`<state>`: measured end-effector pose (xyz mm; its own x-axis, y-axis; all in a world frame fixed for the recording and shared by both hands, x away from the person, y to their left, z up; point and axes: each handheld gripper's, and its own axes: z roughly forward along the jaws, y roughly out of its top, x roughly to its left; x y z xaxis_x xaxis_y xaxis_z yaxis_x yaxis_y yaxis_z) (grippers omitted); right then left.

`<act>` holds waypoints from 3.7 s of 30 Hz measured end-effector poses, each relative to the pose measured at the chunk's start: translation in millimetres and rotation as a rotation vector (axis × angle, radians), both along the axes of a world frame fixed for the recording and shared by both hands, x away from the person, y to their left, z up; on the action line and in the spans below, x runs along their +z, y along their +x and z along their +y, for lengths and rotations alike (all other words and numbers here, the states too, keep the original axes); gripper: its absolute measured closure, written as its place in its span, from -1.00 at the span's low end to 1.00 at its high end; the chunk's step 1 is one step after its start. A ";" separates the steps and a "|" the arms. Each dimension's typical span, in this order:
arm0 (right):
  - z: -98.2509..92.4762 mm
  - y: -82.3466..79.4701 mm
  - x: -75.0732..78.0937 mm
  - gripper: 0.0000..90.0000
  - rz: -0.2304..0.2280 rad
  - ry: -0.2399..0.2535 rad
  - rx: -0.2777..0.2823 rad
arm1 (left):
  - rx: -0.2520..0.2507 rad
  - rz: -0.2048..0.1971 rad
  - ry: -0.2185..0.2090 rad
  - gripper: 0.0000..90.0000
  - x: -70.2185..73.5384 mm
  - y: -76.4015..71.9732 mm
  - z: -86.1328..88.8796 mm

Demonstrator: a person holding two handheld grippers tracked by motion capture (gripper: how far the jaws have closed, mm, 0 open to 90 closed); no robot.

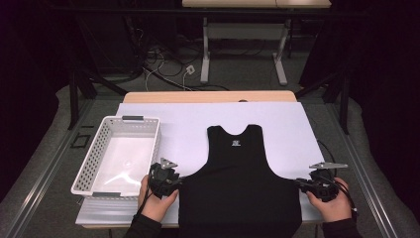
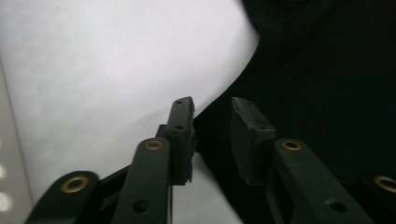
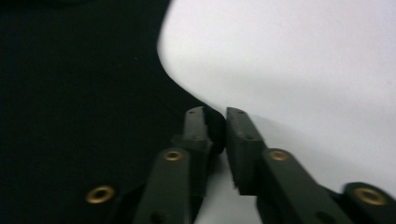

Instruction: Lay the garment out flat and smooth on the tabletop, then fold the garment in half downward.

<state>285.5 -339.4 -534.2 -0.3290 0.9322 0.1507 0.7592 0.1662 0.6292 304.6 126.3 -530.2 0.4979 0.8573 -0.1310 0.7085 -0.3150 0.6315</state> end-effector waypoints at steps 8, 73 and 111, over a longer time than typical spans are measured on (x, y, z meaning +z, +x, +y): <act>15.7 6.3 12.0 0.35 -0.073 0.025 0.039 | -0.029 -0.027 -0.072 0.30 11.1 8.2 -9.8; 93.6 98.3 8.8 -0.14 -0.151 0.038 0.108 | -0.023 0.009 -0.262 -0.24 2.9 95.9 -54.5; 83.7 101.5 -16.2 0.56 -0.012 0.011 0.073 | -0.011 0.168 -0.177 0.77 -22.0 107.3 -81.2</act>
